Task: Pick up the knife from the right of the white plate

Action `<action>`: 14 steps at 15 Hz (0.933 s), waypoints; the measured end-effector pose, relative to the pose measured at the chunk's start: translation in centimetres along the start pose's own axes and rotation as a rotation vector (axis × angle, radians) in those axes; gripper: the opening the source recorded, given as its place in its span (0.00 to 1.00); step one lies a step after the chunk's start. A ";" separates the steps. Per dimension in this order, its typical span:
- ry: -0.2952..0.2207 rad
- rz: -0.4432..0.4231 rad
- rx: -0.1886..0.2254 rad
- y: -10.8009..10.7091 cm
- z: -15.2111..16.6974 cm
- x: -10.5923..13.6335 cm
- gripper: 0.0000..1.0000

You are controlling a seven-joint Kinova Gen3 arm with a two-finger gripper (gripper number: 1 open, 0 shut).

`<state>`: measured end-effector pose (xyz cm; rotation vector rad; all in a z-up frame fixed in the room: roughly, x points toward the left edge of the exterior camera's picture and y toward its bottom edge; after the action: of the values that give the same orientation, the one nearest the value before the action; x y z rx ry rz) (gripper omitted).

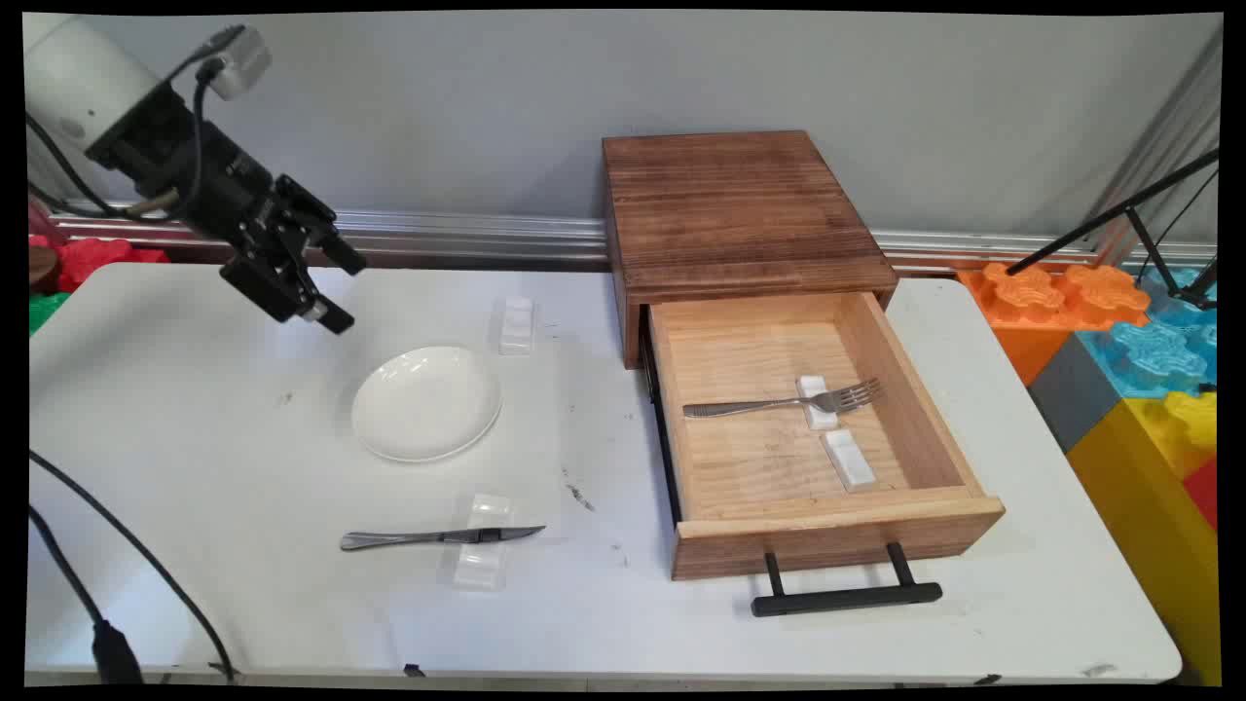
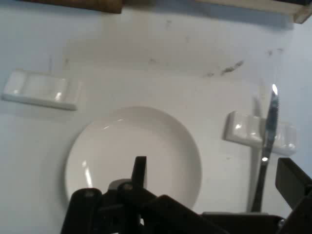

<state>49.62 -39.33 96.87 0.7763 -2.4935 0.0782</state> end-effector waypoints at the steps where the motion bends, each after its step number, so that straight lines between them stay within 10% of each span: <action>1: -0.001 0.000 -0.008 0.6 0.4 0.0 1.00; 14: -0.055 0.044 -0.082 6.9 6.8 -1.6 1.00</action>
<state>43.80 -34.15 90.86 0.6982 -2.5491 -0.0303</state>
